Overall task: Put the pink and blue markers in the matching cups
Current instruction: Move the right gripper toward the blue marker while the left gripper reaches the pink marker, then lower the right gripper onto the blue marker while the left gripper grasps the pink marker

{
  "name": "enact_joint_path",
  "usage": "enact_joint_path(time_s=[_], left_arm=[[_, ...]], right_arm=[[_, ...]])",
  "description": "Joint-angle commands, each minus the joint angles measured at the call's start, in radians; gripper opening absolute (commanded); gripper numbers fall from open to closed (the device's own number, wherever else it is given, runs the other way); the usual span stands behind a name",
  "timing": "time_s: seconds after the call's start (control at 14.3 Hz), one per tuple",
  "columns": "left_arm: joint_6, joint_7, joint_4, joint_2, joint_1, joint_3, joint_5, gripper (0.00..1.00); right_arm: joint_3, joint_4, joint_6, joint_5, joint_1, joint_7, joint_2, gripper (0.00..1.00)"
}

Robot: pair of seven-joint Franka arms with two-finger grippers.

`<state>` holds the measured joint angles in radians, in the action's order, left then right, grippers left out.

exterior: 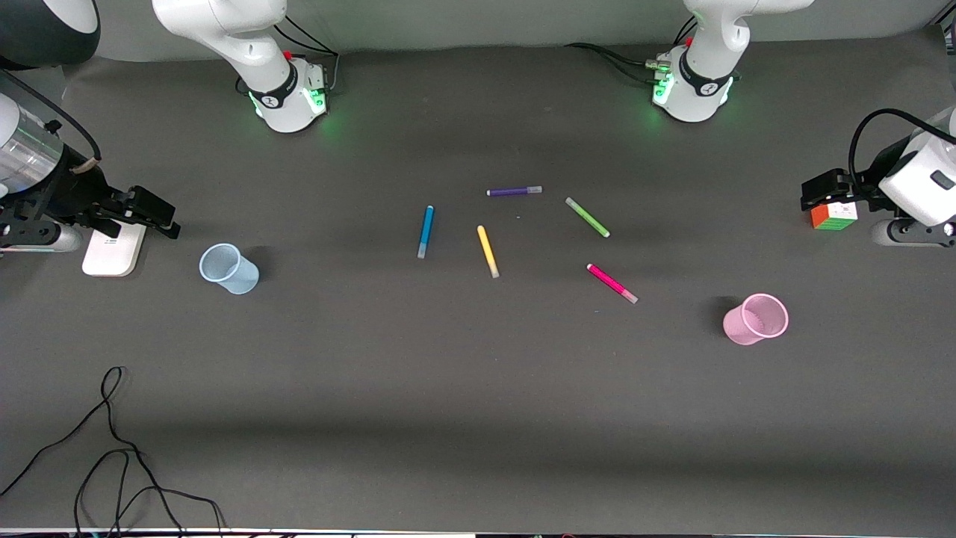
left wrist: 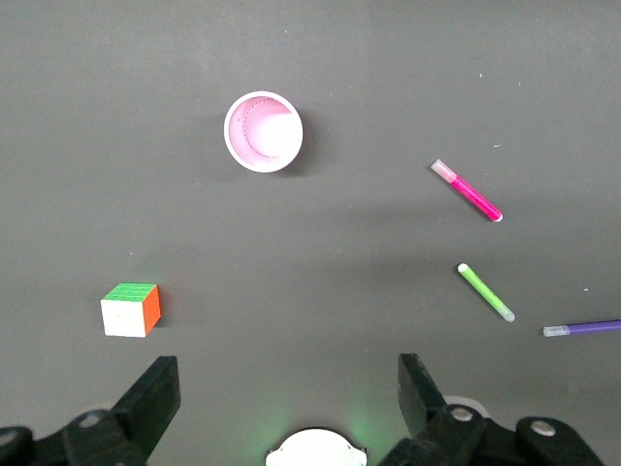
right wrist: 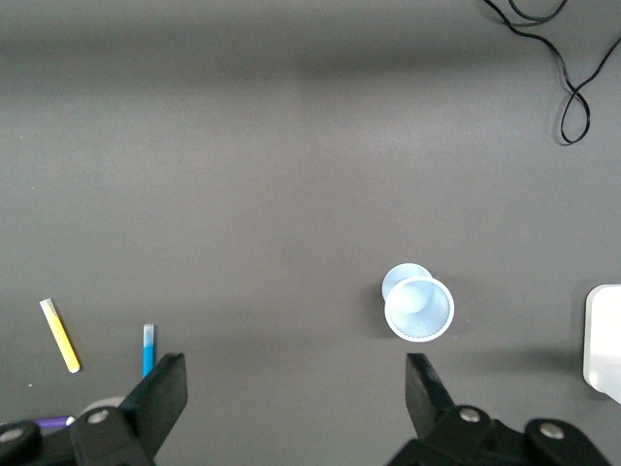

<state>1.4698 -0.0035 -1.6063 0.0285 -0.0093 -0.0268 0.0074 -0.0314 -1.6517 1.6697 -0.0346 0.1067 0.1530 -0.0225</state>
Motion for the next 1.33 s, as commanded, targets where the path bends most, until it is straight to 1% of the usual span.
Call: enact_joint_path(time_s=[0.0, 0.07, 0.35, 0.49, 0.56, 0.63, 0.77, 0.91, 0.98, 1.05, 1.12, 1.19, 1.26], left_arm=[[-0.012, 0.014, 0.017, 0.008, -0.003, 0.001, 0.005, 1.0], [-0.011, 0.014, 0.017, 0.008, -0.003, 0.001, 0.003, 1.0], [-0.006, 0.001, 0.011, 0.007, -0.005, 0.001, 0.0, 1.0], [-0.006, -0.035, 0.002, 0.005, -0.008, 0.001, -0.045, 1.0], [0.0, -0.094, -0.007, 0.004, -0.011, -0.001, -0.064, 1.0], [0.001, -0.163, -0.01, 0.004, -0.021, -0.007, -0.069, 1.0], [0.021, -0.316, -0.026, 0.007, -0.078, -0.025, -0.069, 1.0], [0.096, -0.517, -0.072, 0.011, -0.17, -0.025, -0.069, 1.0], [0.14, -0.632, -0.082, 0.027, -0.214, -0.025, -0.069, 1.0], [0.179, -0.75, -0.086, 0.054, -0.268, -0.025, -0.069, 1.0], [0.222, -0.861, -0.084, 0.083, -0.314, -0.025, -0.067, 1.0], [0.266, -0.986, -0.086, 0.115, -0.357, -0.025, -0.067, 1.0], [0.296, -1.113, -0.081, 0.143, -0.394, -0.025, -0.067, 1.0]], right_arm=[[-0.002, -0.002, -0.008, -0.013, 0.001, 0.005, -0.007, 1.0], [-0.002, 0.012, -0.01, -0.007, -0.001, -0.007, 0.004, 1.0], [0.001, 0.004, -0.011, -0.005, 0.004, -0.01, 0.012, 1.0], [0.014, 0.001, -0.046, -0.007, 0.005, -0.001, 0.051, 1.0], [0.03, 0.001, -0.047, -0.01, 0.005, 0.002, 0.08, 1.0], [0.039, 0.004, -0.047, -0.019, 0.005, 0.005, 0.107, 1.0], [0.083, 0.006, -0.045, -0.019, 0.013, 0.052, 0.16, 1.0], [0.132, 0.009, -0.035, -0.024, 0.018, 0.108, 0.225, 1.0], [0.157, 0.007, -0.016, -0.047, 0.019, 0.106, 0.251, 1.0], [0.166, 0.003, 0.001, -0.059, 0.025, 0.114, 0.26, 1.0], [0.177, 0.006, 0.016, -0.059, 0.043, 0.137, 0.289, 1.0], [0.18, 0.007, 0.042, -0.067, 0.062, 0.189, 0.321, 1.0], [0.205, 0.007, 0.07, -0.083, 0.074, 0.253, 0.354, 1.0]])
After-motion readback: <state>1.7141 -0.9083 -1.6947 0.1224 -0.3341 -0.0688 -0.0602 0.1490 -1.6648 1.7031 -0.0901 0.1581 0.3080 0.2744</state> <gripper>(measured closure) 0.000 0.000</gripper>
